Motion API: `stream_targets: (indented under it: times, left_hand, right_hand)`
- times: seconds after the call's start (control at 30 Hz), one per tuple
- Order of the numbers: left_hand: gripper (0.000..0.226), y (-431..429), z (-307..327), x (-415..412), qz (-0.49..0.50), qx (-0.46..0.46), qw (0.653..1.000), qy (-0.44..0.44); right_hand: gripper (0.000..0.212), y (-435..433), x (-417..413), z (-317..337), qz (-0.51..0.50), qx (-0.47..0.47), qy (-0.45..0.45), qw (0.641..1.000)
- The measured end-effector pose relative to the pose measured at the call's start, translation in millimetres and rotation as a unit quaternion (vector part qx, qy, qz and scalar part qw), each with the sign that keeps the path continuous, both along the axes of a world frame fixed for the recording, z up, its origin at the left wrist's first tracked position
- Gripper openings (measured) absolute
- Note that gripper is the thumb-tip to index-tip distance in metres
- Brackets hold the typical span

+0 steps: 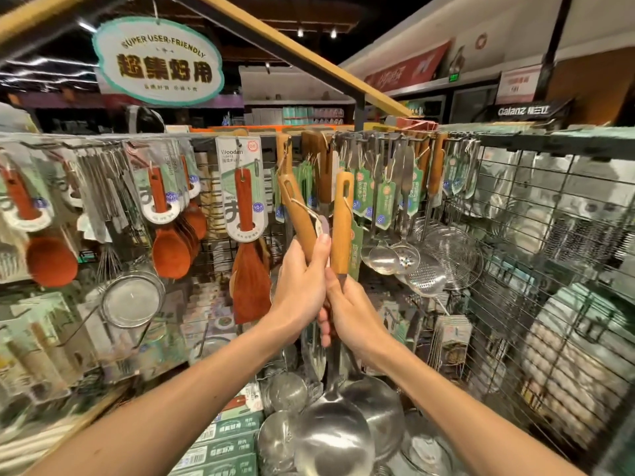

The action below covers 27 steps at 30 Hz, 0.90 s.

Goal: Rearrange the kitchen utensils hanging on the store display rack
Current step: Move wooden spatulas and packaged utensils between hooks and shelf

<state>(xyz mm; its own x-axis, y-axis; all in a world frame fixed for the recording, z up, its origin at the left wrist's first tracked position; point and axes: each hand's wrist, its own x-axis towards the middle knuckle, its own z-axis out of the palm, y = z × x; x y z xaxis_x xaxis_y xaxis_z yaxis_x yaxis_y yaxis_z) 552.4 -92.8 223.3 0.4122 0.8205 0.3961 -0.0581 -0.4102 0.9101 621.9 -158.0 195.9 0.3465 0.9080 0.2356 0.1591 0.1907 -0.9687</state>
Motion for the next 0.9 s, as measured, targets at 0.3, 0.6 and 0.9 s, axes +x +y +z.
stream_targets:
  times: [0.3, 0.6, 0.9]
  left_hand:
    - [0.028, 20, -24, -27, 0.039, 0.063, 0.995, 0.072]
    - [0.018, 40, -31, -41, 0.028, 0.058, 0.996, 0.058]
    - [0.014, 51, -24, -49, 0.039, 0.030, 0.999, 0.020]
  right_hand:
    - [0.041, -12, 32, -22, -0.067, -0.006, 0.092, 0.993]
    - [0.025, -1, 45, -27, -0.113, -0.048, -0.053, 0.991]
    - [0.028, 47, 39, 25, -0.088, 0.010, -0.099, 0.991]
